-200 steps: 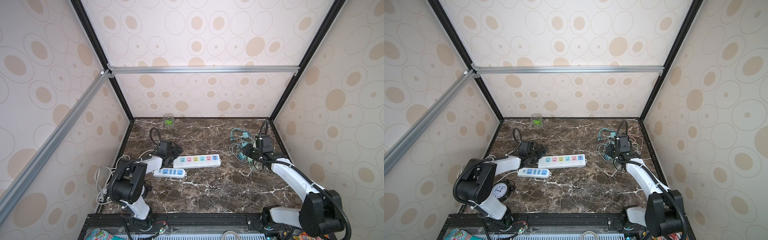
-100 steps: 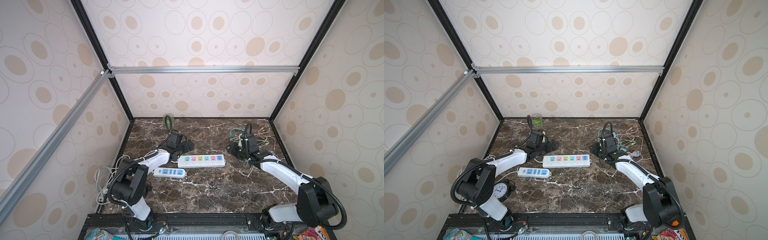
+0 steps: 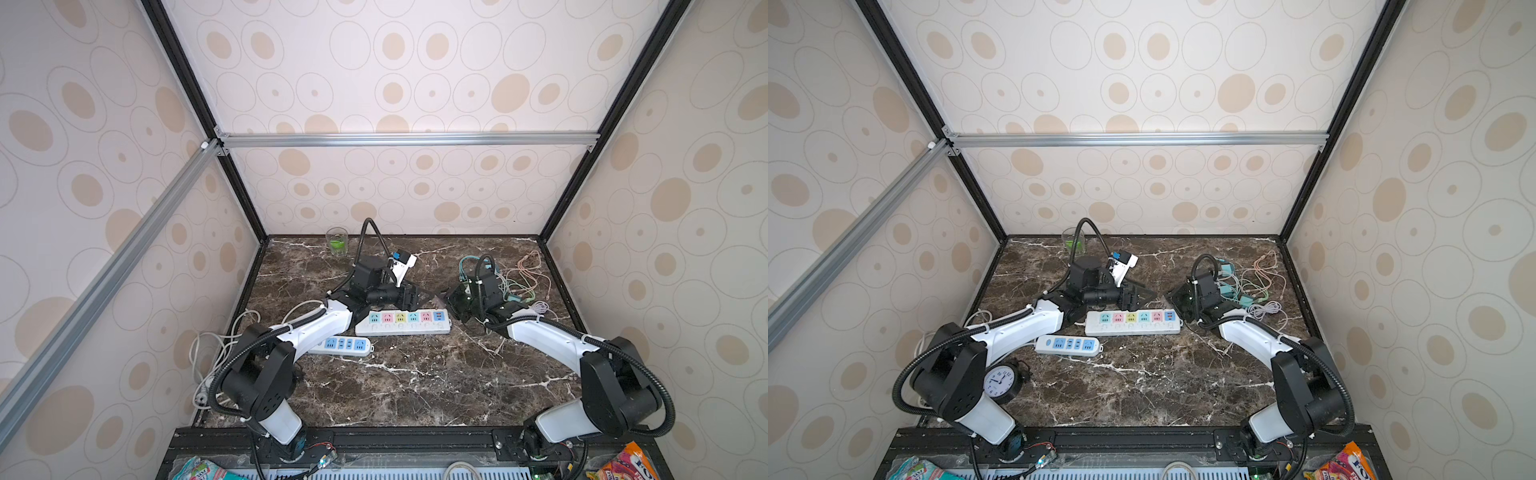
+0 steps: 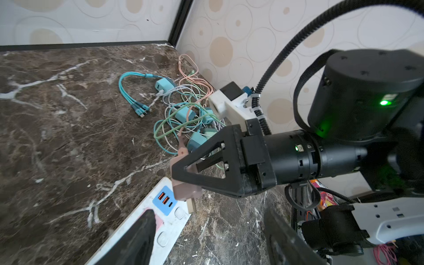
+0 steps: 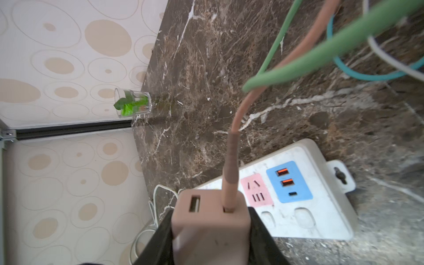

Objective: Insert plugs into power strip
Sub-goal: Pass the plug.

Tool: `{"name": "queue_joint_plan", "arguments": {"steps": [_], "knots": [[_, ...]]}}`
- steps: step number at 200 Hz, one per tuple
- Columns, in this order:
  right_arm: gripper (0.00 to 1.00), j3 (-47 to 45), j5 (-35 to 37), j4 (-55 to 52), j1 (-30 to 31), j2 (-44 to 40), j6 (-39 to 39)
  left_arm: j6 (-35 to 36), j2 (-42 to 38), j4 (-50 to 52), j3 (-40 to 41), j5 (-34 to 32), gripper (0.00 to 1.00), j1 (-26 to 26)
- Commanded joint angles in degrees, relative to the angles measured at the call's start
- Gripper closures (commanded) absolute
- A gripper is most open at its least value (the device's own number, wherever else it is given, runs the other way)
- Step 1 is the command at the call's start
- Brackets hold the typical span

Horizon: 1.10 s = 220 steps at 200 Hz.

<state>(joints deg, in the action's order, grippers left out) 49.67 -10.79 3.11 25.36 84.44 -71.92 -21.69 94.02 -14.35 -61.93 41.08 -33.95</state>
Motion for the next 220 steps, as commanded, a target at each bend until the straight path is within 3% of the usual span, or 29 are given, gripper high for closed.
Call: {"name": "queue_joint_plan", "arguments": {"steps": [1, 32, 113, 143, 169, 191, 220], "knots": [[0.84, -1.40, -0.13, 4.54, 0.64, -1.95, -6.64, 3.80, 1.05, -0.98, -3.19, 2.64, 0.27, -1.25], [0.81, -2.31, 0.14, 6.85, 1.07, -3.74, -9.16, 1.24, 1.21, -4.50, -1.83, -5.83, 0.30, -1.26], [0.77, -2.73, -0.70, 10.50, 2.28, -4.53, -12.77, -0.19, 4.02, -11.72, -0.51, 0.94, 0.33, -1.47], [0.76, -2.69, -0.67, 11.82, 2.32, -4.76, -13.15, 1.52, 4.06, -11.12, 0.32, -0.63, 0.33, -1.38], [0.76, -2.65, 0.34, 12.09, 2.33, -5.01, -13.05, 0.65, 3.18, -12.80, 1.65, -2.63, 0.30, -0.82], [0.76, -3.04, 2.13, 12.00, 2.32, -5.58, -12.63, -2.16, 0.72, -18.88, 4.87, -0.55, 0.26, 1.27], [0.76, -3.53, 3.34, 13.60, 2.33, -5.68, -12.96, 1.86, -2.78, -17.30, 7.08, -2.13, 0.10, 1.57]]}}
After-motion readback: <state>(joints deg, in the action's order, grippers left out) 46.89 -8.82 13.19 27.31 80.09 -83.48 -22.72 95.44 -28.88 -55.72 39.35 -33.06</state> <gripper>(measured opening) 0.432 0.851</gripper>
